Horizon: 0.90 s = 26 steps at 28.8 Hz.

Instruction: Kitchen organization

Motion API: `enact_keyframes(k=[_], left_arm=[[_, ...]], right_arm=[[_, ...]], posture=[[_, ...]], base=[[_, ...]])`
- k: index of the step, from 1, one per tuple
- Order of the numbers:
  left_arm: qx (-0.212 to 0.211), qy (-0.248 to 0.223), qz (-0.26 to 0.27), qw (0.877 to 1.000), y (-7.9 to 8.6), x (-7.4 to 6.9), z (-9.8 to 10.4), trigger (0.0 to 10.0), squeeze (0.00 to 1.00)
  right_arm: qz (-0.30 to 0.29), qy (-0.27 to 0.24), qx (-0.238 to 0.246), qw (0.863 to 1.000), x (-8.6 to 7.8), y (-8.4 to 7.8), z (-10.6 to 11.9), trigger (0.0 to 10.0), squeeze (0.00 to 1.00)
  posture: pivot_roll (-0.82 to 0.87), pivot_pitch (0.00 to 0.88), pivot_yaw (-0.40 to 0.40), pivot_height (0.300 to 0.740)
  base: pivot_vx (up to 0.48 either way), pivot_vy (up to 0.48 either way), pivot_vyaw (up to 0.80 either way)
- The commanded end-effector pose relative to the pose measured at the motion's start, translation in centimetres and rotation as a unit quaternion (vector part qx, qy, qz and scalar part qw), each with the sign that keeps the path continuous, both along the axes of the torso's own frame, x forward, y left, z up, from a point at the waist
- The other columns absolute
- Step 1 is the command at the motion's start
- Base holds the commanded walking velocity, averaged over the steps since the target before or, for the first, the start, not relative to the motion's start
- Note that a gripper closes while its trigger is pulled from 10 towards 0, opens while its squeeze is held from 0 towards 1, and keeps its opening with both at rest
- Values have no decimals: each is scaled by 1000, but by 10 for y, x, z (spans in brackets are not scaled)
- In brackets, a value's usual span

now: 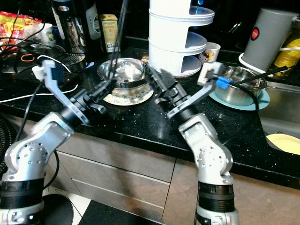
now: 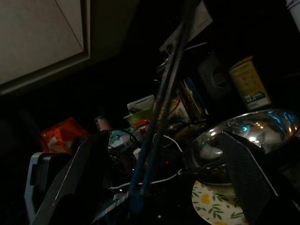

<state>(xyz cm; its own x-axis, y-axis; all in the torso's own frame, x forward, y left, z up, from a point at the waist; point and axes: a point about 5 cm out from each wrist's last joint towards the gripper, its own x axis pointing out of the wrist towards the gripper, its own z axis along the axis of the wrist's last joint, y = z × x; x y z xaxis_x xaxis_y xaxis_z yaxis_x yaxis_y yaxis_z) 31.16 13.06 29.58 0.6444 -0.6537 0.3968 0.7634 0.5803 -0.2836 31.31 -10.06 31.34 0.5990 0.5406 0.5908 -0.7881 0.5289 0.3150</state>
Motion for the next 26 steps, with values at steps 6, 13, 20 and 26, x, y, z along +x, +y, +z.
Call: enact_keyframes(k=[6,13,20,26], left_arm=[[41,42,-80,995,-11,-12,-14,0,0],[52,57,-103,992,-14,-19,-17,0,0],[67,65,-137,986,-18,-26,-20,0,0],[88,71,-149,982,-21,-28,-24,0,0]], right_arm=[[28,3,-12,1000,-6,0,0,10000,0],[46,12,-30,998,-8,2,-3,10000,0],[49,16,-42,998,-8,4,-4,10000,0],[54,18,-49,997,-10,5,-5,10000,0]], posture=[[31,205,-8,740],[31,205,-8,740],[34,208,-1,740],[35,209,0,740]], base=[[0,0,0],[0,0,0],[0,0,0],[0,0,0]])
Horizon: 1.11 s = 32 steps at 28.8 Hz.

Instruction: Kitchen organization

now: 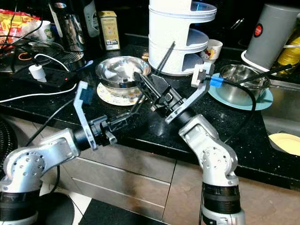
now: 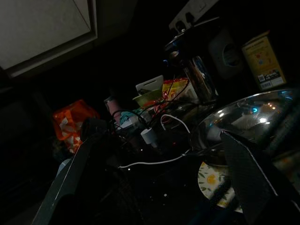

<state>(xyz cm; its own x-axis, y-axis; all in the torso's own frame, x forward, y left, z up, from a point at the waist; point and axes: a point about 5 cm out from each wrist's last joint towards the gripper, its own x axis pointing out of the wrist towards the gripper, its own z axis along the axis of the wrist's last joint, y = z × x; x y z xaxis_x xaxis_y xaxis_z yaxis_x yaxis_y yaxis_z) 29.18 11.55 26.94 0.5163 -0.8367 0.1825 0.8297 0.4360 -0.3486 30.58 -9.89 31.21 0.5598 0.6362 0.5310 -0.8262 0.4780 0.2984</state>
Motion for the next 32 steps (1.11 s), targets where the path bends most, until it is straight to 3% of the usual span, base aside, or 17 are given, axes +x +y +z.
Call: enact_keyframes(k=[1,12,15,22,27,29,32], left_arm=[[11,-18,-39,999,-7,-10,3,0,0],[2,-43,-21,999,-4,-8,13,0,0],[-6,-54,38,998,8,3,18,0,0],[-57,-85,85,991,22,10,35,0,0],[-56,-80,42,994,14,2,32,0,0],[-15,-58,3,998,0,-3,17,0,0],[0,-41,-21,999,-9,-6,7,0,0]], right_arm=[[7,8,-18,1000,-3,4,-5,10000,0],[-8,21,-39,999,1,4,-10,10000,0],[-18,12,33,999,2,-7,4,10000,0],[-119,39,43,991,18,-27,0,10000,0],[-132,57,47,989,22,-29,-6,10000,0],[-113,58,43,991,19,-23,-7,10000,0],[-96,58,49,992,16,-18,-6,10000,0]], posture=[[36,211,0,740],[35,209,0,740],[35,209,0,740],[35,209,0,740],[36,198,1,740],[36,198,1,740],[36,195,2,740]], base=[[0,0,0],[0,0,0],[0,0,0],[0,0,0],[0,0,0],[0,0,0],[0,0,0]])
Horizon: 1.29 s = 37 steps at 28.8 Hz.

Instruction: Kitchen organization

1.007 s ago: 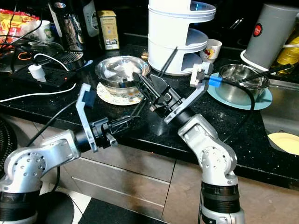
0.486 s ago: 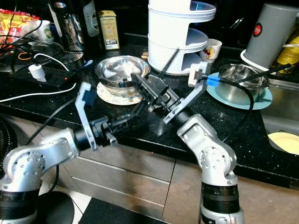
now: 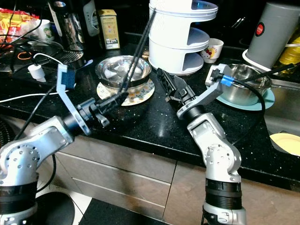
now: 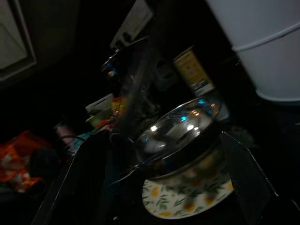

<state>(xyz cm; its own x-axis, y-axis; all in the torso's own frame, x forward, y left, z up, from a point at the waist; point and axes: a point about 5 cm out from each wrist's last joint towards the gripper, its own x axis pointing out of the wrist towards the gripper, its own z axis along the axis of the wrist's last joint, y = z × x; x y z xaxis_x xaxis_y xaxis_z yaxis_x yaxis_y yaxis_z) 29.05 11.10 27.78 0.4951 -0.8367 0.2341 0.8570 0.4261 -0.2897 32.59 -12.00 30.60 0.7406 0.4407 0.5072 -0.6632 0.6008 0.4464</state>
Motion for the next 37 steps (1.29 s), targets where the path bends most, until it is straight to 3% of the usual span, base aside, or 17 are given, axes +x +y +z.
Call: enact_keyframes(k=[1,5,9,15,16,17,18,19,37], left_arm=[[6,6,-25,1000,-7,-6,-4,0,0],[6,17,-21,1000,-13,-3,-9,0,0],[-21,0,-12,1000,-10,-1,0,0,0],[-13,-1,-14,1000,-9,-2,-1,0,0],[-13,0,-15,1000,-9,-2,-1,0,0],[-12,2,-16,1000,-9,-3,-2,0,0],[-13,3,-17,1000,-9,-3,-2,0,0],[-12,4,-19,1000,-9,-3,-3,0,0],[-1,10,-21,1000,-8,-4,-5,0,0]], right_arm=[[24,-8,5,1000,-6,5,1,10000,0],[68,-30,32,997,-14,10,8,10000,0],[70,-32,37,996,-16,9,8,10000,0],[76,-30,34,996,-16,10,7,10000,0],[77,-29,30,996,-16,10,7,8667,0],[77,-28,27,996,-16,10,6,4627,0],[78,-28,25,996,-16,11,5,4627,0],[79,-28,23,996,-16,11,5,0,0],[77,-29,22,996,-15,9,5,0,0]], posture=[[36,194,3,740],[33,192,6,740],[31,191,9,740],[34,199,8,740],[35,201,7,740],[35,203,6,740],[35,203,6,740],[36,204,5,740],[33,207,3,740]], base=[[0,0,0],[0,0,0],[0,0,0],[0,0,0],[0,0,0],[0,0,0],[0,0,0],[0,0,0],[0,0,0]])
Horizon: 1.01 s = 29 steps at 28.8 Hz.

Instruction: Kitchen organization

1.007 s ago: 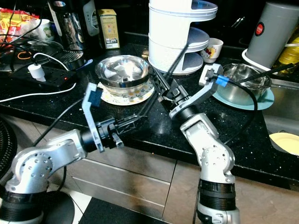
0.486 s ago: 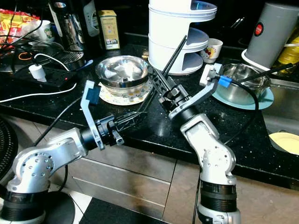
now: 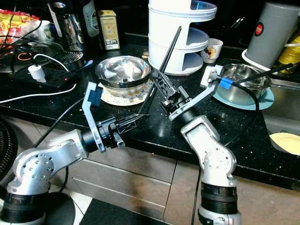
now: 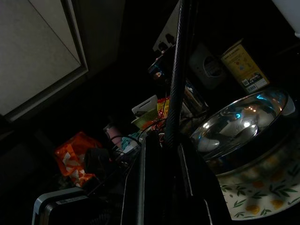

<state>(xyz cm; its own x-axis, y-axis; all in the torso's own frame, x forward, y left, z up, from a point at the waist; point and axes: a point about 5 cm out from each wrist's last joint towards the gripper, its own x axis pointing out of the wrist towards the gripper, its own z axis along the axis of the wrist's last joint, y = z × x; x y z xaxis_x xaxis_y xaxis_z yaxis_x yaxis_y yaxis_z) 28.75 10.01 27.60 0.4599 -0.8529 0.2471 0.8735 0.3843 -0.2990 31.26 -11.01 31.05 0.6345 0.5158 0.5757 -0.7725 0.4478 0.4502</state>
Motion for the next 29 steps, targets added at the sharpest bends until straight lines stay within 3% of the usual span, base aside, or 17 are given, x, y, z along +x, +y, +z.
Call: enact_keyframes(k=[1,8,9,10,11,14,15,17,19,20,26,29], left_arm=[[10,10,0,1000,3,-1,-4,0,0],[19,6,11,1000,5,2,-4,0,0],[18,6,15,1000,5,2,-3,0,188],[18,6,15,1000,5,2,-3,0,188],[16,8,19,1000,5,4,-3,157,1000],[15,9,21,1000,6,4,-3,706,1000],[14,10,22,1000,6,4,-2,3176,1000],[21,8,34,999,7,6,-2,10000,1000],[22,8,38,999,8,7,-2,10000,1000],[24,5,50,998,9,8,-2,10000,0],[14,-1,60,998,15,10,3,10000,0],[12,-17,94,995,23,13,7,10000,0]], right_arm=[[-9,-6,-13,1000,-1,-1,0,0,0],[-24,-5,-7,1000,1,-5,2,0,0],[-27,-5,-6,1000,1,-6,2,0,0],[-27,-5,-6,1000,1,-6,2,0,0],[-29,-5,-5,1000,2,-7,2,0,0],[-31,-5,-4,999,2,-7,3,0,0],[-33,-5,-3,999,2,-8,3,0,0],[-43,0,2,999,4,-10,3,0,0],[-45,2,3,999,5,-10,2,0,0],[-53,4,7,999,6,-13,2,0,0],[-70,6,10,997,8,-21,3,0,0],[-77,3,4,997,9,-27,4,0,0]], posture=[[33,207,3,740],[33,207,3,740],[33,207,3,740],[33,207,3,740],[33,207,3,740],[33,207,3,740],[33,207,3,740],[33,205,6,740],[33,205,6,740],[33,205,6,740],[32,204,8,740],[32,204,8,740]], base=[[0,0,0],[0,0,0],[0,0,0],[0,0,0],[0,0,0],[0,0,0],[0,0,0],[0,0,0],[0,0,0],[0,0,0],[0,0,0],[0,0,0]])
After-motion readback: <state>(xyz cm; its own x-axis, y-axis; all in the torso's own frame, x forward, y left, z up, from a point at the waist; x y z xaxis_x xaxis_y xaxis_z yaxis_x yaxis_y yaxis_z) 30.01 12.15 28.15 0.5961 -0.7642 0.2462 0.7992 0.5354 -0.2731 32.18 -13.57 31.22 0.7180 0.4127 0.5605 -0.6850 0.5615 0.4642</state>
